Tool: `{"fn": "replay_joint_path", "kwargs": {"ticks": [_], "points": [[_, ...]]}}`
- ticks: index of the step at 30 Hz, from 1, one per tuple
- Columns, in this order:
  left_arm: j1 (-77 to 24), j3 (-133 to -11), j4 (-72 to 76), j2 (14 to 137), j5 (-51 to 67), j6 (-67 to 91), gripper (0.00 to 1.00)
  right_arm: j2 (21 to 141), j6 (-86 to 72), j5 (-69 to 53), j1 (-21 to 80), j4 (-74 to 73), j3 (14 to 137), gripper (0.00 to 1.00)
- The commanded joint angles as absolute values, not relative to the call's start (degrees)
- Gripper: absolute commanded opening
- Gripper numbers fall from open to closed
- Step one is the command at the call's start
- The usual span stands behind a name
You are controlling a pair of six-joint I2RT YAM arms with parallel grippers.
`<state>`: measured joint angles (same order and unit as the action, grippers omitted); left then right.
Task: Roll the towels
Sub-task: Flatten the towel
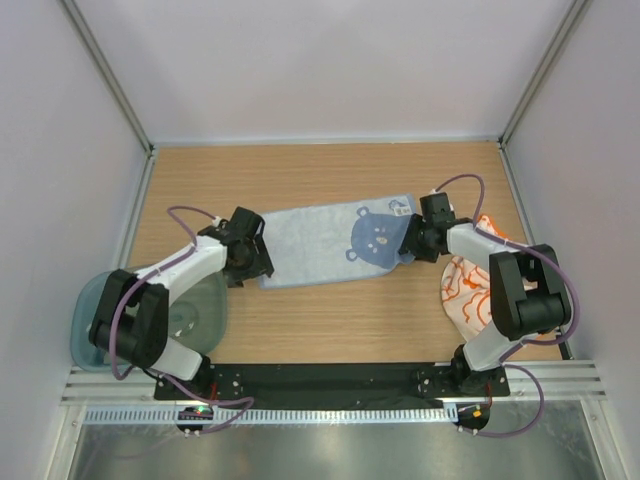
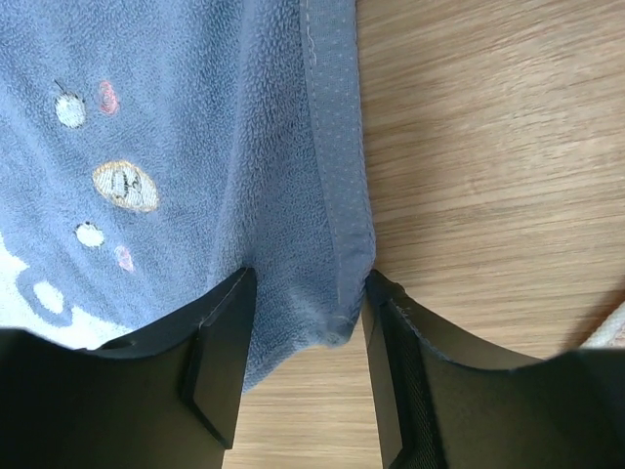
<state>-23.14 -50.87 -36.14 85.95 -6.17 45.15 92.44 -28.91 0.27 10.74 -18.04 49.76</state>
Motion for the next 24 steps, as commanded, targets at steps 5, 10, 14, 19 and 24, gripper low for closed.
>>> {"fn": "replay_joint_path", "kwargs": {"ticks": [5,10,14,19,24], "points": [[-23.7,-46.7,-35.5,82.7,-5.0,47.6,0.67,89.6,-31.2,3.1,11.2,-25.9,45.6,0.51],[-24.0,-45.1,-32.4,84.4,-3.7,48.7,0.64,87.1,-32.9,3.8,11.2,-26.7,43.8,0.41],[-24.3,-45.3,-31.6,84.8,-3.7,48.8,0.61,86.2,-33.5,6.9,10.7,-27.2,43.0,0.41],[-24.3,-46.0,-31.7,84.9,-4.1,48.7,0.61,86.2,-32.6,8.3,7.7,-27.2,42.9,0.45],[-24.3,-46.7,-32.0,85.8,-4.6,48.5,0.62,86.3,-32.4,8.7,4.4,-27.7,43.4,0.49]]}}
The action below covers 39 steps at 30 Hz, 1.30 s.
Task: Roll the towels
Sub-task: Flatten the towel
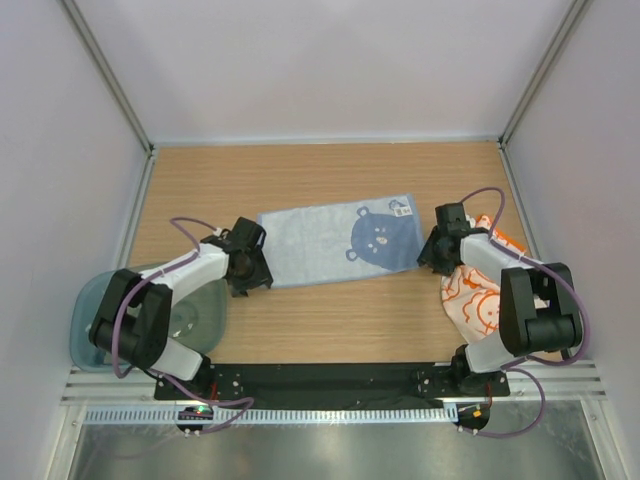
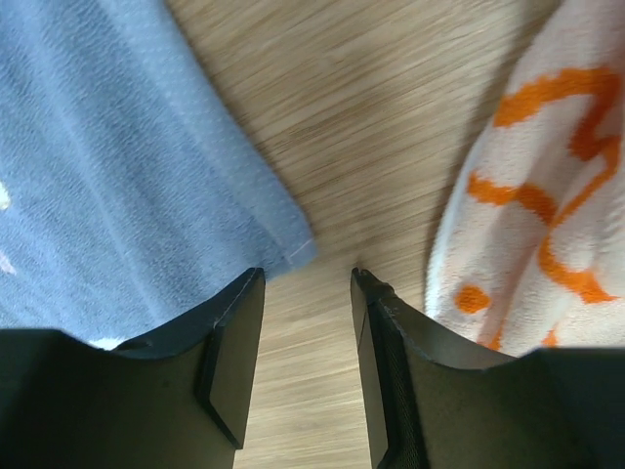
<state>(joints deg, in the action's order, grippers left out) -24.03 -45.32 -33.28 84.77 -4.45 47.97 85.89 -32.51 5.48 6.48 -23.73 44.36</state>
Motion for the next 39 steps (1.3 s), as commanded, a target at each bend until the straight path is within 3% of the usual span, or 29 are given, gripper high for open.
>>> {"fn": "replay_joint_path", "kwargs": {"ticks": [1,11,17,23,32,39], "points": [[-24.3,-46.8,-32.0,86.0,-4.8,48.5,0.62,86.7,-32.3,8.6,4.0,-27.6,43.7,0.49],[-24.3,-47.8,-31.7,88.2,-6.1,47.9,0.62,90.6,-31.0,5.6,3.3,-26.0,45.1,0.38],[-24.3,-47.9,-31.4,88.4,-6.6,47.6,0.62,92.0,-30.7,5.2,3.3,-25.4,45.8,0.24],[-24.3,-48.0,-31.1,88.8,-6.6,47.3,0.62,93.3,-30.1,6.1,3.3,-25.2,47.4,0.02],[-24.3,-47.3,-30.8,89.7,-7.4,48.3,0.65,90.9,-29.8,4.3,3.3,-25.3,46.0,0.01],[-25.1,-46.8,-29.8,90.8,-7.0,49.0,0.52,91.2,-29.6,3.2,3.3,-25.0,45.8,0.01]]}}
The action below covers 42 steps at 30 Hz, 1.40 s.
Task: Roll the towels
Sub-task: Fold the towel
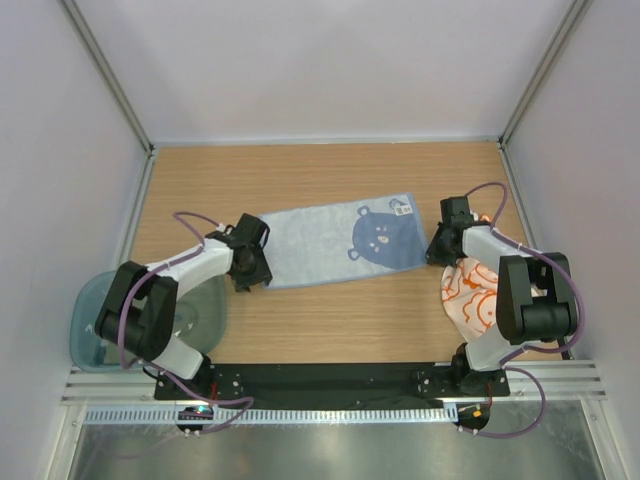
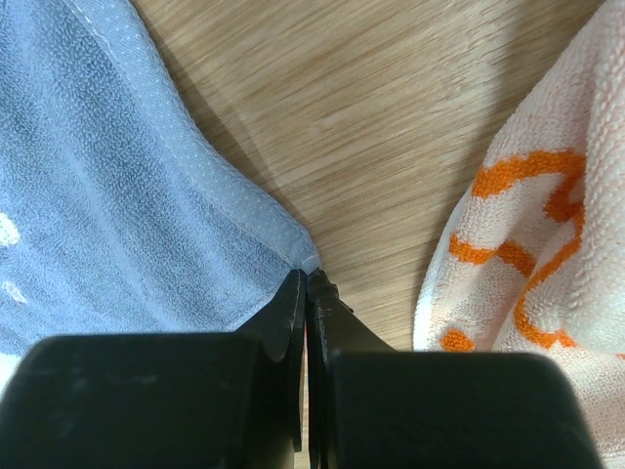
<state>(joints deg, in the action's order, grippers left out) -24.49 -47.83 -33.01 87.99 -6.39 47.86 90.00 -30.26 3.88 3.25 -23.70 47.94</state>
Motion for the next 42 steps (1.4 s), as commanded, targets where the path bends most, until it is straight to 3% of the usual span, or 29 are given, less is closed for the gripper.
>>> {"fn": "replay_joint_path", "kwargs": {"ticks": [1,10,13,17,42], "points": [[-25.3,-46.8,-29.8,90.9,-6.9,49.1,0.51,91.2,-29.6,3.2,3.3,-25.0,45.8,0.01],[-27.7,-48.8,-29.4,93.5,-6.9,50.1,0.42,91.4,-29.4,2.5,3.3,-24.5,45.9,0.01],[-28.5,-49.7,-29.4,94.3,-6.9,50.3,0.33,91.4,-29.3,2.5,3.3,-24.3,45.9,0.01],[-28.7,-50.9,-29.5,95.2,-6.5,49.6,0.00,91.1,-29.3,2.5,3.3,-24.3,45.8,0.01],[-25.5,-51.2,-36.4,84.9,-7.2,47.4,0.00,81.4,-30.0,0.7,3.8,-27.8,44.5,0.01]]}}
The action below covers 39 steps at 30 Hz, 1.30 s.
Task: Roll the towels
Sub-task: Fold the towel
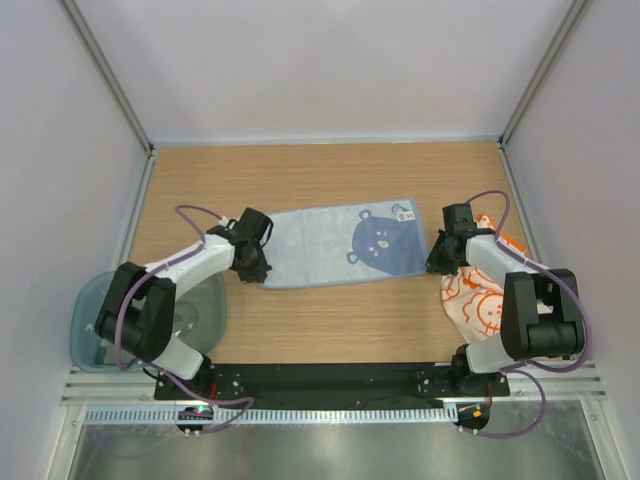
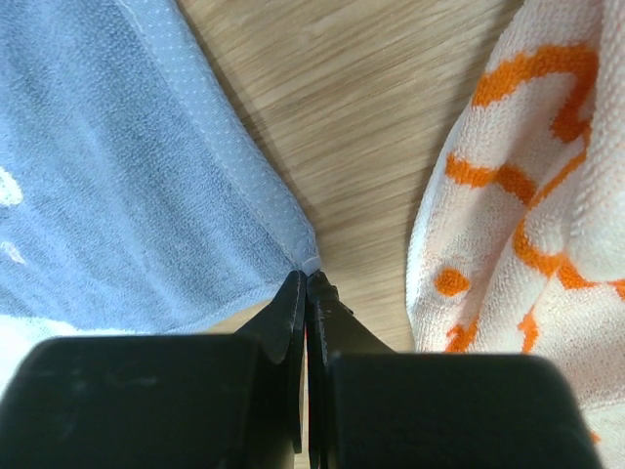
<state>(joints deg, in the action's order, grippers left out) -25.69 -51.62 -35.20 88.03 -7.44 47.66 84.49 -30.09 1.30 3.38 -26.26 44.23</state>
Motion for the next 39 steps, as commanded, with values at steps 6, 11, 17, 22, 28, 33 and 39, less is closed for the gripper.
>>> {"fn": "replay_joint_path", "kwargs": {"ticks": [6,11,17,22,28,33,39], "points": [[-25.5,-53.8,-39.5,81.8,-7.3,47.4,0.00,79.4,-30.2,0.7,4.7,-30.8,48.1,0.01],[-25.1,-59.2,-42.8,82.1,-8.1,46.2,0.00,79.7,-29.6,0.7,4.6,-33.7,52.1,0.01],[-21.8,-63.2,-43.8,83.8,-6.4,45.0,0.00,83.7,-29.0,0.7,4.7,-35.5,58.5,0.01],[-19.1,-66.2,-44.2,86.4,-4.8,43.8,0.00,88.0,-28.8,-1.9,4.7,-36.6,64.9,0.01],[-16.8,-71.3,-44.5,91.3,-4.5,43.5,0.00,93.9,-29.0,-2.7,4.9,-37.6,72.6,0.01],[-15.6,-76.5,-45.3,96.3,-4.2,43.4,0.00,99.9,-29.0,-3.1,5.1,-38.8,79.4,0.01],[-14.9,-84.4,-47.7,103.2,-4.7,43.5,0.00,105.8,-29.4,-3.2,5.1,-40.7,87.3,0.01]]}}
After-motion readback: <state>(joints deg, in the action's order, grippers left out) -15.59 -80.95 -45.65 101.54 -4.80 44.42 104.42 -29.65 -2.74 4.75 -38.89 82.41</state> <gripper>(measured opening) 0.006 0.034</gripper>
